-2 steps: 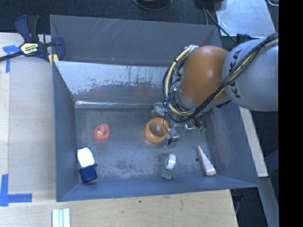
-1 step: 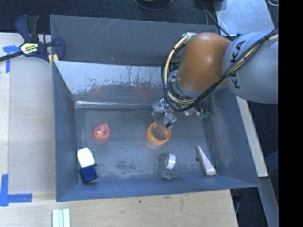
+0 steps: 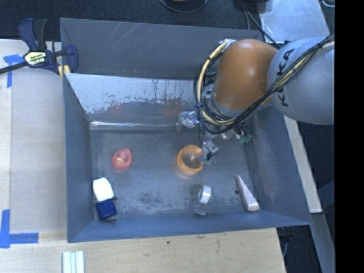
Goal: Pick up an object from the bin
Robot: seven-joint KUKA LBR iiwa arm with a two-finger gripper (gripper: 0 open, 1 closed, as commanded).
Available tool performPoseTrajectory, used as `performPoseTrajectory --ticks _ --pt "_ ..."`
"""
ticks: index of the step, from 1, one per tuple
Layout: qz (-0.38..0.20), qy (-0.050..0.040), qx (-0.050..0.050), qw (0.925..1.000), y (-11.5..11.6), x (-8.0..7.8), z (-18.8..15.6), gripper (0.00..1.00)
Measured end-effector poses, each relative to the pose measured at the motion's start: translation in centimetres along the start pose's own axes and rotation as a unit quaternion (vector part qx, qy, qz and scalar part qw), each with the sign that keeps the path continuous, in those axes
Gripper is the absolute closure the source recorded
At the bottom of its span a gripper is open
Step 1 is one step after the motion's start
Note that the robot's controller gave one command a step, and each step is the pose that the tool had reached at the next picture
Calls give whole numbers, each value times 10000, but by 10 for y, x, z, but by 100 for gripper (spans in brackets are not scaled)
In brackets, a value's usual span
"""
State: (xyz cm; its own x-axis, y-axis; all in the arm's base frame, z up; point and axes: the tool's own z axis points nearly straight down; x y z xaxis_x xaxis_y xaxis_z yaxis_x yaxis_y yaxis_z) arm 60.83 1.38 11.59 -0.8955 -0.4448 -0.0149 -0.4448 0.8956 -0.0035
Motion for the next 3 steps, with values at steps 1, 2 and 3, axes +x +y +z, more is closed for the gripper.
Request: performPoseTrajectory --ticks 1,2,3 --pt "1 1 0 10000 0 0 0 0" --pt "-955 -7 5 9954 -16 24 22 0" --pt "-1036 -28 9 9946 5 9 24 100"
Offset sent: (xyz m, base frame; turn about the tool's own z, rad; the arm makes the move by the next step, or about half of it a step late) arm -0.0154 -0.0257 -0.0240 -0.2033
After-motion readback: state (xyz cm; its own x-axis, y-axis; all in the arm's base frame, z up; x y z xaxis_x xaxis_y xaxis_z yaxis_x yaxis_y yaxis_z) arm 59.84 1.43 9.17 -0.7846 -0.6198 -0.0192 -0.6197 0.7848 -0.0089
